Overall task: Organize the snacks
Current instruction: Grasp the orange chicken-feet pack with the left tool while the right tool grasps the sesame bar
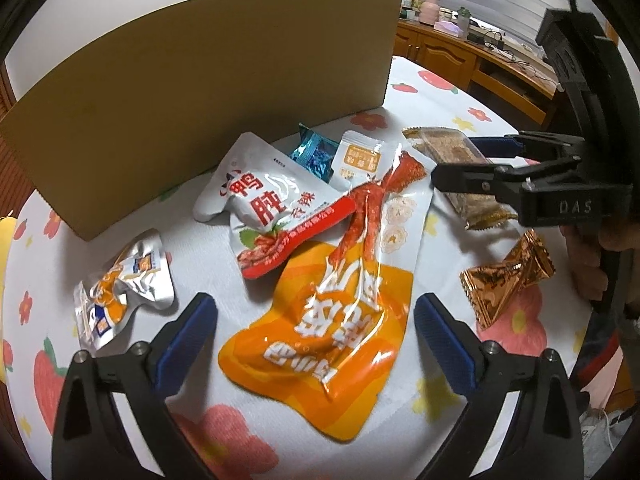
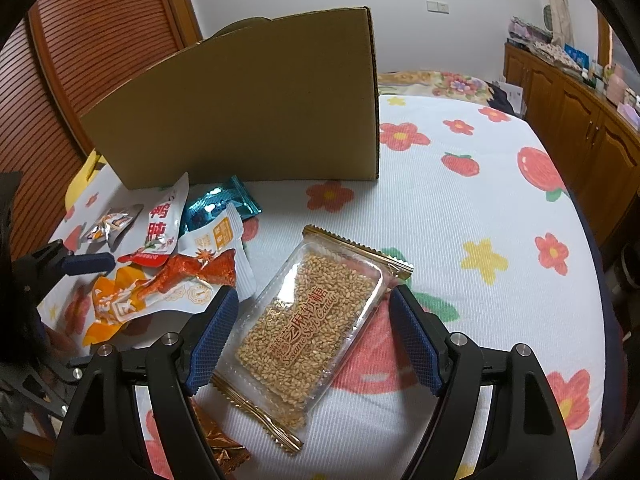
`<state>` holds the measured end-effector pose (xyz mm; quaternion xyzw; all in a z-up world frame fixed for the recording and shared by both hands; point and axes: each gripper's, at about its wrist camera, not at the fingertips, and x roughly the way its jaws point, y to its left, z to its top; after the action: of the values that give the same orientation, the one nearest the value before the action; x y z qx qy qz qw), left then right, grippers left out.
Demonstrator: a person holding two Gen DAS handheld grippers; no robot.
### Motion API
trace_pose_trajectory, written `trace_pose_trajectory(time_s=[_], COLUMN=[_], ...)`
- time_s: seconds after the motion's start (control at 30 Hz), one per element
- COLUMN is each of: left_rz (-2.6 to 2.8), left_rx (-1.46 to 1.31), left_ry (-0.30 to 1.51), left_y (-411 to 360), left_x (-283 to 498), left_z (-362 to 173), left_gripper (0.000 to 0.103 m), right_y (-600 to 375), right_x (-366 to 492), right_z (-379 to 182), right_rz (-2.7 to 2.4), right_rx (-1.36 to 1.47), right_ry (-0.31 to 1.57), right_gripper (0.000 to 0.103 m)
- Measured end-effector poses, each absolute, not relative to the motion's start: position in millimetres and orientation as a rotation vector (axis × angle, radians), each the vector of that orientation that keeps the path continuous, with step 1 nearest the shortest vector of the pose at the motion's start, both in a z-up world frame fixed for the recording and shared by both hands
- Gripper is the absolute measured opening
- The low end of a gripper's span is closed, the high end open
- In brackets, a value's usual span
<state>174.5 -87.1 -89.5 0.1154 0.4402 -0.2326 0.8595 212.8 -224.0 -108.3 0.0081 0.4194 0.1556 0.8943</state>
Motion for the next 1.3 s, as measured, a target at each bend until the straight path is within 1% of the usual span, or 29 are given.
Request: trace_pose_trajectory(time_s=[0.07, 0.27, 0.67, 0.7, 0.77, 0.9, 0.93, 1.3], left_rz=[-0.497, -0.51, -0.524, -0.522, -0.524, -0.515, -0.512, -0.527], left_rx=[0.245, 0.258, 0.265, 0.265, 0.269, 0.281, 0.28, 0.214], left_ry=[0.925, 0.934, 0.94, 0.935, 0.914, 0.9, 0.89, 0.855], left_y=[-91, -101, -113, -113, -113, -110, -107, -84], left_x=[178, 187, 199, 198, 196, 189, 186, 155], left_z=[-88, -85, -85, -85, -83, -82, -81, -74], left_gripper=[0.09, 0.08, 0.079, 0.077, 0.054, 0.047, 0.043, 0.042], right_y=[-224, -223, -222, -223, -223, -223, -223, -220], right_x=[213, 213, 212, 212, 212, 212, 212, 212], right_z=[-109, -109, -109, -110, -110, -110, -110, -111], right_rz=[0.322, 0.321, 0.317, 0.317, 0.317, 0.315, 0.315, 0.309], right_rx=[0.014, 0.012, 0.005, 0.004, 0.003, -0.002, -0.004, -0.017], right_ry=[0.87, 0.87, 0.869, 0.87, 0.87, 0.87, 0.87, 0.871], right_gripper=[0.08, 0.08, 0.081, 0.081, 0.081, 0.081, 0.081, 0.081])
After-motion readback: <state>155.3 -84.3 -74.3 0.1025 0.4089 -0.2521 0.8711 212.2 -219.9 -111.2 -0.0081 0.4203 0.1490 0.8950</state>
